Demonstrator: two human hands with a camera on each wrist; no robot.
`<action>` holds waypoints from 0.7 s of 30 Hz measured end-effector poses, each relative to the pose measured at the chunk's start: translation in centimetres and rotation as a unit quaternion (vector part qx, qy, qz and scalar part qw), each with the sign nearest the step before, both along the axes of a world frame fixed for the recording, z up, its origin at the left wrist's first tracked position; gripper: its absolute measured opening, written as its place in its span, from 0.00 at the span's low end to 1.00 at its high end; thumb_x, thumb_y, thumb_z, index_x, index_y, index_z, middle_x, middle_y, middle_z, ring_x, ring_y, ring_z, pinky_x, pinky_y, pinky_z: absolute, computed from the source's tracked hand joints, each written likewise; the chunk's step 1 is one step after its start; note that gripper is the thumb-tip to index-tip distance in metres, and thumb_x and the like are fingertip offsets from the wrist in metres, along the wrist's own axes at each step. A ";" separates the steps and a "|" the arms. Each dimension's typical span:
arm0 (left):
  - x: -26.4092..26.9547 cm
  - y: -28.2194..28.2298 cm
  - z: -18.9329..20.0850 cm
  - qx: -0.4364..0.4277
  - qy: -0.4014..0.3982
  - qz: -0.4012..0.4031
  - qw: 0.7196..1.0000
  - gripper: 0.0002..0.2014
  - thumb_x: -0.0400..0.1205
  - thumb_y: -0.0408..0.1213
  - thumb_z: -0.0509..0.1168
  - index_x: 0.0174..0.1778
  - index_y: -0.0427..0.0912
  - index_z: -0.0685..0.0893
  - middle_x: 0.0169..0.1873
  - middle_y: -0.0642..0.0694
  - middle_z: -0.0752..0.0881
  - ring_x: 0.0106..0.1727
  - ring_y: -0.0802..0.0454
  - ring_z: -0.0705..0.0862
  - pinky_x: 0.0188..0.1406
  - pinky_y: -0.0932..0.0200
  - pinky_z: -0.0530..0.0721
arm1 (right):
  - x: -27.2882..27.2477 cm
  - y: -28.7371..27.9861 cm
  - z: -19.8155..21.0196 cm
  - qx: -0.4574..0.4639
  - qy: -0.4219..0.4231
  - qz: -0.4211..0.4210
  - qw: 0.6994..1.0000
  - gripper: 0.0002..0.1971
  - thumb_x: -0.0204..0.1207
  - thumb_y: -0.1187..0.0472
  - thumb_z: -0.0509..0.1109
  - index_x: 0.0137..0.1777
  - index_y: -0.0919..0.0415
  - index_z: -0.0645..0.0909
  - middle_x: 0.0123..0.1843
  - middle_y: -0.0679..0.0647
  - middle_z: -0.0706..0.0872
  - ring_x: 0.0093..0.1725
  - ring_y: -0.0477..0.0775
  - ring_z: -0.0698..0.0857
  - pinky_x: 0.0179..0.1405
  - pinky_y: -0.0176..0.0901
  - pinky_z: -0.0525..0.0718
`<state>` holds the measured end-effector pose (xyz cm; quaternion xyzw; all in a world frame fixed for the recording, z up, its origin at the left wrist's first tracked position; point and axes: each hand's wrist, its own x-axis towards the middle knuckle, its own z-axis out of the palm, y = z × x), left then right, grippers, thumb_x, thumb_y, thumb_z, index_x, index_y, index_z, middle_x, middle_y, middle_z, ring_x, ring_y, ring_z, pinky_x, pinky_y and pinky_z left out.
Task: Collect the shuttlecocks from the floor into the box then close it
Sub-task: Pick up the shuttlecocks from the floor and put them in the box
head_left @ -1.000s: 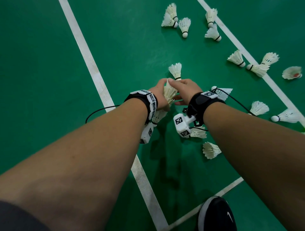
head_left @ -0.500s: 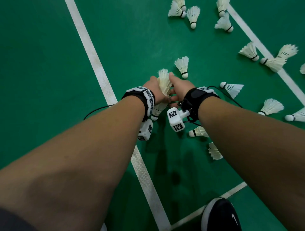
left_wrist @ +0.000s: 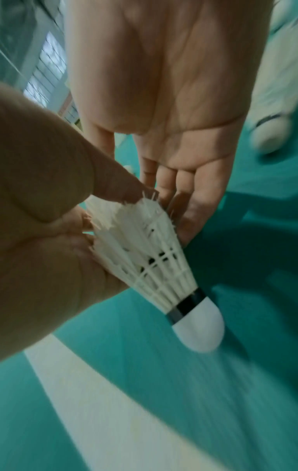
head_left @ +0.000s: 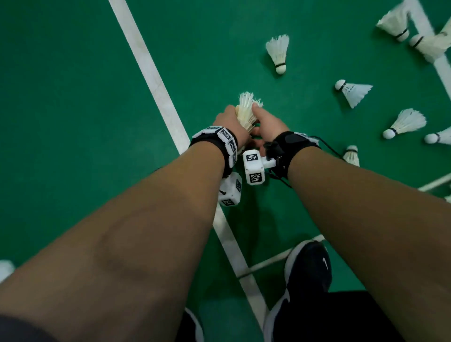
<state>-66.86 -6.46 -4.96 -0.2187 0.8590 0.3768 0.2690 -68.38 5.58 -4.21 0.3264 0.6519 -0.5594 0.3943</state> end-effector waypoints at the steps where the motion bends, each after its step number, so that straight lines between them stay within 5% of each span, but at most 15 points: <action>1: 1.5 0.5 0.3 -0.001 -0.011 0.006 1.000 0.25 0.76 0.43 0.77 0.67 0.47 0.77 0.54 0.45 0.86 0.51 0.42 0.88 0.45 0.51 0.83 | 1.6 0.1 0.5 -0.004 -0.013 -0.003 1.000 0.19 0.83 0.34 0.68 0.53 0.48 0.89 0.54 0.57 0.95 0.52 0.62 0.96 0.44 0.55 0.94; 4: 6.8 1.7 2.4 0.007 -0.069 -0.024 0.997 0.24 0.78 0.44 0.76 0.67 0.48 0.76 0.54 0.44 0.86 0.51 0.41 0.88 0.49 0.48 0.87 | 7.2 1.4 2.0 -0.011 -0.065 -0.034 0.997 0.21 0.84 0.34 0.67 0.41 0.50 0.86 0.45 0.55 0.92 0.56 0.65 0.93 0.66 0.70 0.89; 8: 12.9 2.1 8.8 0.062 -0.125 -0.053 0.989 0.25 0.79 0.40 0.78 0.69 0.48 0.75 0.50 0.48 0.86 0.46 0.47 0.87 0.38 0.56 0.82 | 14.2 3.3 6.4 -0.006 -0.119 -0.102 0.988 0.19 0.81 0.36 0.71 0.50 0.51 0.93 0.46 0.55 0.97 0.61 0.62 0.88 0.79 0.80 0.73; 11: 16.7 2.1 14.6 0.103 -0.125 -0.023 0.987 0.33 0.76 0.35 0.83 0.73 0.50 0.74 0.51 0.52 0.85 0.43 0.57 0.85 0.19 0.68 0.78 | 16.7 4.2 11.5 0.010 -0.138 -0.083 0.987 0.21 0.81 0.40 0.72 0.35 0.52 0.95 0.39 0.56 0.96 0.56 0.65 0.83 0.75 0.72 0.77; 13: 18.6 1.6 18.3 0.118 -0.117 0.008 0.986 0.37 0.73 0.35 0.84 0.75 0.50 0.75 0.53 0.53 0.86 0.45 0.58 0.85 0.20 0.72 0.77 | 17.2 3.7 15.4 0.006 -0.151 -0.026 0.988 0.22 0.76 0.38 0.71 0.29 0.50 0.94 0.38 0.55 0.94 0.54 0.66 0.84 0.69 0.69 0.79; 16: 20.2 -0.2 22.2 0.121 -0.107 0.056 0.985 0.38 0.72 0.33 0.83 0.77 0.51 0.75 0.57 0.51 0.87 0.54 0.50 0.88 0.32 0.66 0.79 | 17.2 1.5 18.9 0.019 -0.140 0.031 0.989 0.18 0.68 0.35 0.72 0.35 0.47 0.95 0.40 0.53 0.94 0.52 0.65 0.89 0.73 0.85 0.75; 21: 22.7 -6.9 28.0 0.155 -0.111 0.141 0.971 0.36 0.75 0.27 0.81 0.78 0.47 0.75 0.58 0.50 0.86 0.43 0.62 0.82 0.18 0.77 0.77 | 18.4 -6.4 24.1 0.018 -0.127 0.125 0.984 0.22 0.69 0.33 0.71 0.47 0.48 0.96 0.54 0.54 0.96 0.61 0.67 0.92 0.71 0.81 0.81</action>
